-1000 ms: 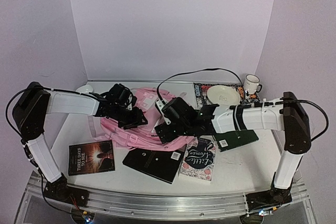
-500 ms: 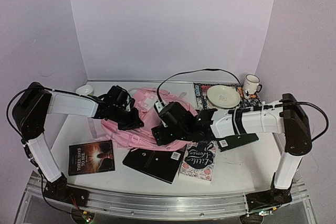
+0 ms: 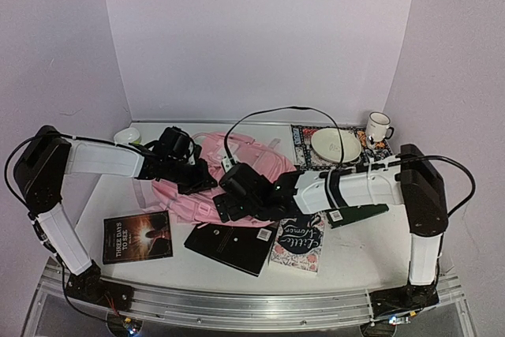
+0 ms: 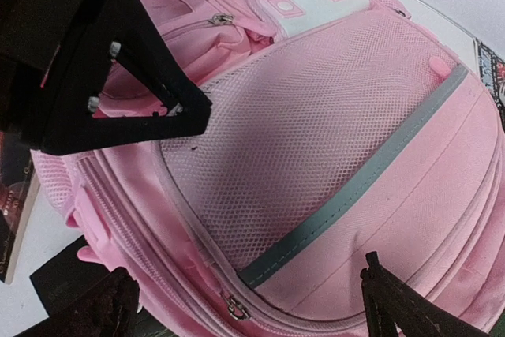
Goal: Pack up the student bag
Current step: Pick up the book from the upper front pocket of the bag.
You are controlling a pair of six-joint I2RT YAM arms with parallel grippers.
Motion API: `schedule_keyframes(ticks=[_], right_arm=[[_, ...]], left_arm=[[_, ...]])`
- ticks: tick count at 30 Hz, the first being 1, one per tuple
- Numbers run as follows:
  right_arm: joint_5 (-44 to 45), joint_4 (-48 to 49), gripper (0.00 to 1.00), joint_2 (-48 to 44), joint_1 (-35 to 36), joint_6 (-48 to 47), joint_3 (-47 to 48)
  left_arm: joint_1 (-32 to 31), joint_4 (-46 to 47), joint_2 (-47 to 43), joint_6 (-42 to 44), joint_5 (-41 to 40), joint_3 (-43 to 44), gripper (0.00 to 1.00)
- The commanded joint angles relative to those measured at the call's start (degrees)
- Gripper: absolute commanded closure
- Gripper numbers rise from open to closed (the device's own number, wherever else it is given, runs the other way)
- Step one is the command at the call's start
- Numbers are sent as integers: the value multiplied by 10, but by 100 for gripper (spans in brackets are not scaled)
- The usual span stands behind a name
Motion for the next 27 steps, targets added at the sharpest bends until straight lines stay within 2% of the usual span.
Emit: schedule_keyframes(ticks=[1, 8, 15, 21, 27], right_arm=[[75, -35, 2, 33, 6, -26, 49], [205, -107, 2, 62, 7, -42, 70], [248, -127, 2, -31, 6, -22, -26], [226, -129, 2, -116, 6, 9, -100], [99, -112, 9, -147, 6, 5, -108]], left_arm=[[-16, 55, -34, -16, 33, 2, 100], [-16, 54, -46, -11, 25, -2, 100], [-16, 49, -43, -4, 12, -3, 100], [-16, 41, -39, 0, -6, 0, 100], [-16, 40, -28, -2, -3, 7, 100]])
